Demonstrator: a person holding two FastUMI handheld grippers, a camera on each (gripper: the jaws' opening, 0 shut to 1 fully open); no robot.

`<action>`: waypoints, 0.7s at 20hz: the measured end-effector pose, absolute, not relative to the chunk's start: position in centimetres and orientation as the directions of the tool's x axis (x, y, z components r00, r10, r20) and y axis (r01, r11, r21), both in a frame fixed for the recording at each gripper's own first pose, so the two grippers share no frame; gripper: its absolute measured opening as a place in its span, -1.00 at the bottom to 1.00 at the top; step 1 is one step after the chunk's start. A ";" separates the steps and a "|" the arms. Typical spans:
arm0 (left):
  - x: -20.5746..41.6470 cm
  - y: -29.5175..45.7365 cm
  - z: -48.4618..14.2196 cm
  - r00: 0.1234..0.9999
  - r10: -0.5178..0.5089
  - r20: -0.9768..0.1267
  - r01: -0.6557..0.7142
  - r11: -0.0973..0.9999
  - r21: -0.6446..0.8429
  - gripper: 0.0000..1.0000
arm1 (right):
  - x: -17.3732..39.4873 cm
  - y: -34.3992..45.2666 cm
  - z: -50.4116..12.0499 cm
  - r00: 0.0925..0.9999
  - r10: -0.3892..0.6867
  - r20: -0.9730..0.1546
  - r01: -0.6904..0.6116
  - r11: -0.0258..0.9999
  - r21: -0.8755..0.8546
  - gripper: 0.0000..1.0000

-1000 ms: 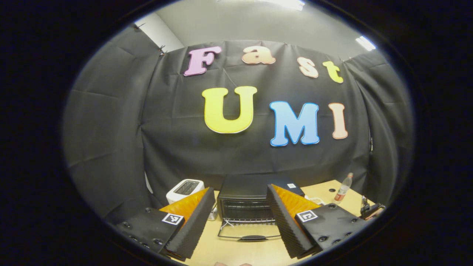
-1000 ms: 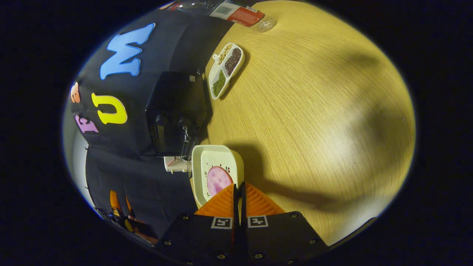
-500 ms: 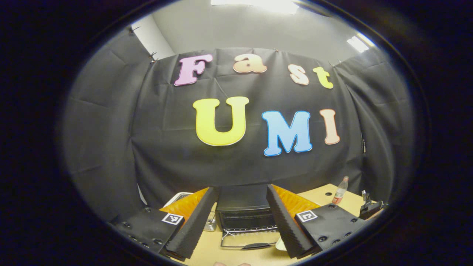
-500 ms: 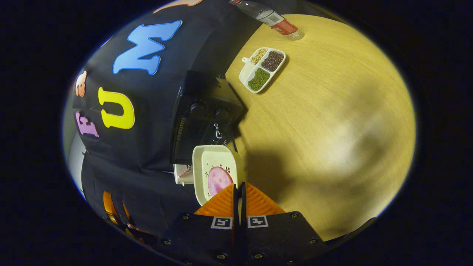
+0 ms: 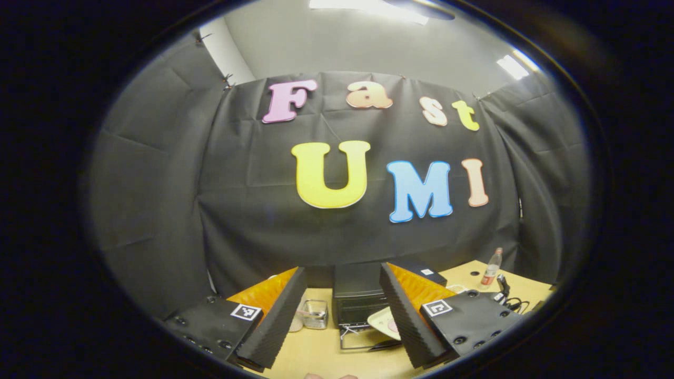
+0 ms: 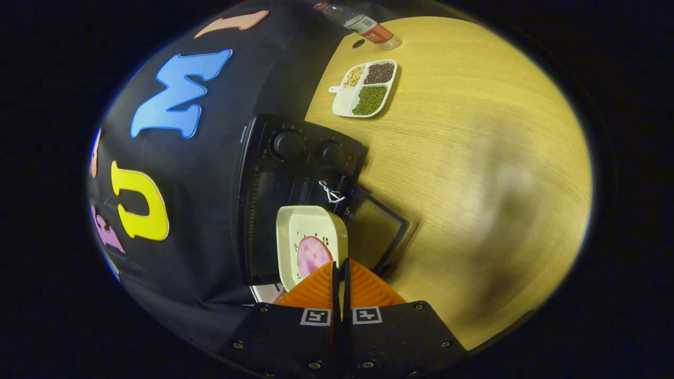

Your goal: Open the electric oven with the left hand, put the food in, and close the electric oven.

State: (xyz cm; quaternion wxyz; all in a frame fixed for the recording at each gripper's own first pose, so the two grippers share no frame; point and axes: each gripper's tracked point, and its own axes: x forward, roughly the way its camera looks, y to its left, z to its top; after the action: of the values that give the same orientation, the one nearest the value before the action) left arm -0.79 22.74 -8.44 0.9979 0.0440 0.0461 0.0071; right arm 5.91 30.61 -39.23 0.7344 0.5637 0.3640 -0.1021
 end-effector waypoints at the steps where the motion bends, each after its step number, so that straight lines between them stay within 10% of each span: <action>1: -1.1 23.9 -8.6 0.995 0.037 -0.095 -0.029 0.996 0.087 1.00 | 7.0 31.2 -39.2 0.726 0.241 -0.644 0.575 0.302 0.761 -0.99; 14: -5.0 34.0 -10.5 0.958 0.233 -0.167 -0.224 0.972 0.075 1.00 | 16.8 34.2 -42.7 0.759 0.039 -0.650 0.645 0.097 0.758 -0.97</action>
State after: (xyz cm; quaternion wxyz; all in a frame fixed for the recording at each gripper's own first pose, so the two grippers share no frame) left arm -4.96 34.02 -10.50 0.9890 0.0279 0.0879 0.1155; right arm 16.85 34.23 -42.67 0.6900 0.6350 0.2692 -0.2197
